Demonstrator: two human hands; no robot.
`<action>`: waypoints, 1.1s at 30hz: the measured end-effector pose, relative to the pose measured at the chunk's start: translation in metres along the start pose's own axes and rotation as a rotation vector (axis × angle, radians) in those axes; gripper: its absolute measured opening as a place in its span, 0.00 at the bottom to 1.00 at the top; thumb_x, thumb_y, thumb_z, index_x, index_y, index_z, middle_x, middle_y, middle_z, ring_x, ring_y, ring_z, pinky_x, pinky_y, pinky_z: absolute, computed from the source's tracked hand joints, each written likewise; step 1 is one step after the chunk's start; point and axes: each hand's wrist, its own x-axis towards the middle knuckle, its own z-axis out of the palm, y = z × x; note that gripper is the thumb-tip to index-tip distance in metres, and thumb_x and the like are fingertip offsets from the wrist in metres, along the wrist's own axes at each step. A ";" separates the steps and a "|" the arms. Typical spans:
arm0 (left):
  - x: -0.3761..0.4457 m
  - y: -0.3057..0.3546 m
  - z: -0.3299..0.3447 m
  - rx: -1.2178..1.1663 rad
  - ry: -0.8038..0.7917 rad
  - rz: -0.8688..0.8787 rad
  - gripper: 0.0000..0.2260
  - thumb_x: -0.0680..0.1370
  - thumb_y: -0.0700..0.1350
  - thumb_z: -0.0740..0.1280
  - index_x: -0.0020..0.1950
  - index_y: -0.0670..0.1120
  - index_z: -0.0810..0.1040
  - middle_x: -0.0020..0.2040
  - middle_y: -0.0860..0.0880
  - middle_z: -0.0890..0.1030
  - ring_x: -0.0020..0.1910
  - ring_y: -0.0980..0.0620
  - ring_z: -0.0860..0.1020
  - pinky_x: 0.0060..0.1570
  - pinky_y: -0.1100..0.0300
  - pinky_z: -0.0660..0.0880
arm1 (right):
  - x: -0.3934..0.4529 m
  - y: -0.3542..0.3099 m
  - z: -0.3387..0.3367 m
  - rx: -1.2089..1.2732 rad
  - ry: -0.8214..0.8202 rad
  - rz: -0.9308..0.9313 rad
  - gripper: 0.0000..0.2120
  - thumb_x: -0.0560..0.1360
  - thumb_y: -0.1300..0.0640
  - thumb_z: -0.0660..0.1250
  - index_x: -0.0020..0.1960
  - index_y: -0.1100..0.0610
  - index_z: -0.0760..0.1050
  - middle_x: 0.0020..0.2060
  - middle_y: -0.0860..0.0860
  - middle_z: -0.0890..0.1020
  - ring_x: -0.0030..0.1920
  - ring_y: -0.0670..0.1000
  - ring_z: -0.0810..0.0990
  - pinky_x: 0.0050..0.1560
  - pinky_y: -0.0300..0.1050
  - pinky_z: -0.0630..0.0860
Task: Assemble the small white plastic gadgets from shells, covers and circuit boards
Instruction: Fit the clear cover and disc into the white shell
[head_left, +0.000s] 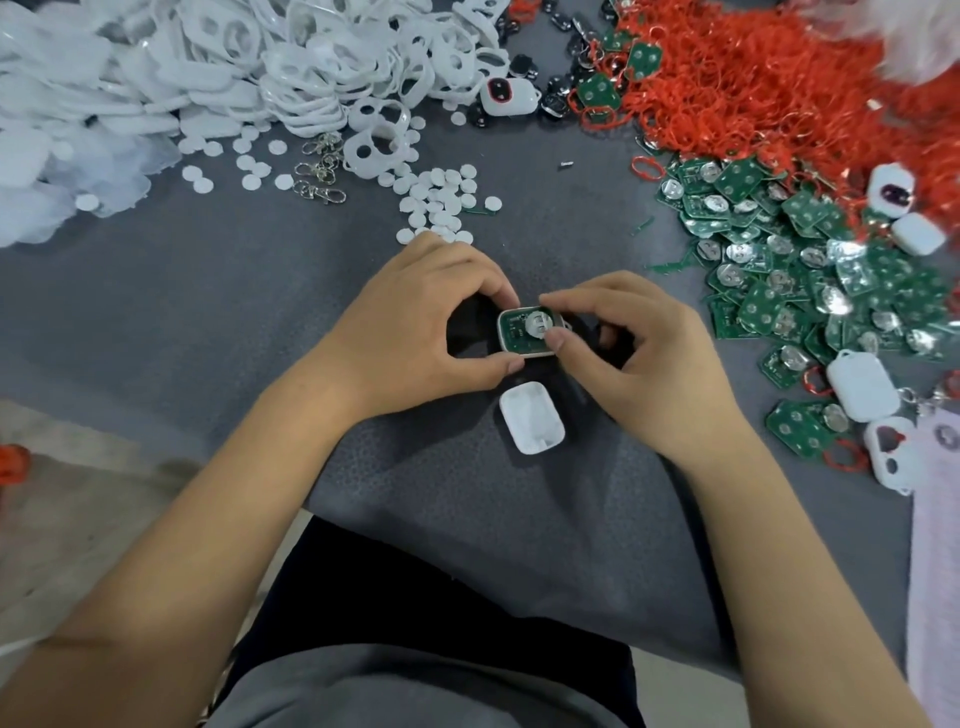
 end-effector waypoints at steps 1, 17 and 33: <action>0.000 0.000 0.000 -0.001 -0.001 -0.001 0.19 0.72 0.59 0.76 0.57 0.51 0.82 0.57 0.57 0.80 0.57 0.52 0.73 0.62 0.61 0.68 | 0.000 0.000 0.000 -0.005 0.002 -0.003 0.11 0.77 0.52 0.73 0.59 0.47 0.85 0.51 0.43 0.82 0.41 0.50 0.77 0.43 0.55 0.77; -0.002 0.006 0.002 -0.109 0.215 -0.055 0.16 0.73 0.53 0.78 0.57 0.49 0.82 0.58 0.56 0.80 0.61 0.56 0.73 0.56 0.65 0.69 | 0.012 0.000 0.000 0.407 0.086 0.212 0.10 0.83 0.55 0.68 0.62 0.55 0.80 0.40 0.43 0.83 0.30 0.44 0.74 0.30 0.35 0.69; 0.002 0.031 0.021 -0.342 0.239 -0.126 0.16 0.75 0.48 0.77 0.60 0.50 0.78 0.45 0.56 0.85 0.46 0.57 0.83 0.42 0.68 0.73 | 0.023 -0.010 0.007 0.895 0.035 0.467 0.08 0.83 0.61 0.66 0.50 0.61 0.82 0.38 0.54 0.83 0.30 0.46 0.76 0.28 0.39 0.77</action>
